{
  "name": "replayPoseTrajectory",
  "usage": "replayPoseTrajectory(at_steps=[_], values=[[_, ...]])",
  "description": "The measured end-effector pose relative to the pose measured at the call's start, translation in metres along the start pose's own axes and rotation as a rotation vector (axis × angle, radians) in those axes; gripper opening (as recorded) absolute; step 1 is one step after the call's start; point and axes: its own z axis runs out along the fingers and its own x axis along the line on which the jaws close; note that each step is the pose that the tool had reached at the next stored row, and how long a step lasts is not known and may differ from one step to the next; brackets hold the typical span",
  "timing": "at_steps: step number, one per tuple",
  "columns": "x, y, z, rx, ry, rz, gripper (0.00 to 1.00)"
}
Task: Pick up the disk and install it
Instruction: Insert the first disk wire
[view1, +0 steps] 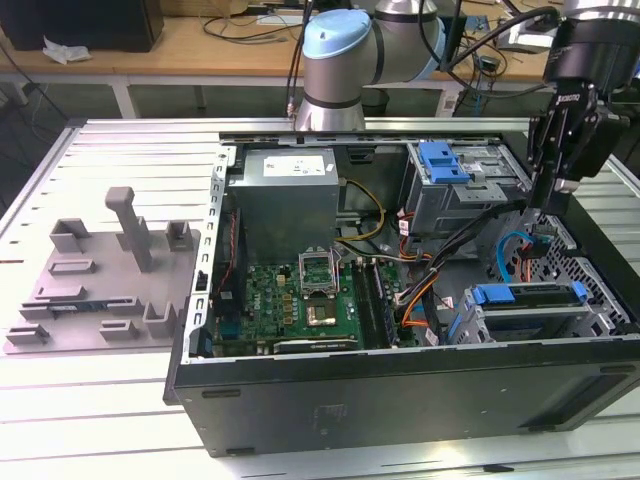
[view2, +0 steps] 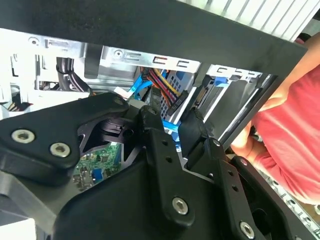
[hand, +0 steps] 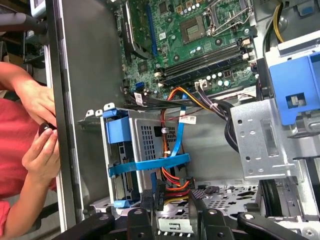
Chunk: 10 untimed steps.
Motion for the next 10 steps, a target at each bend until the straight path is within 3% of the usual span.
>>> replayPoseTrajectory(at_steps=[2,10], values=[[0.0000,-0.0003,0.0015,-0.0109,0.0010,0.020,0.42],[0.0065,-0.0048,0.0077,-0.0123,0.0085,0.025,0.42]])
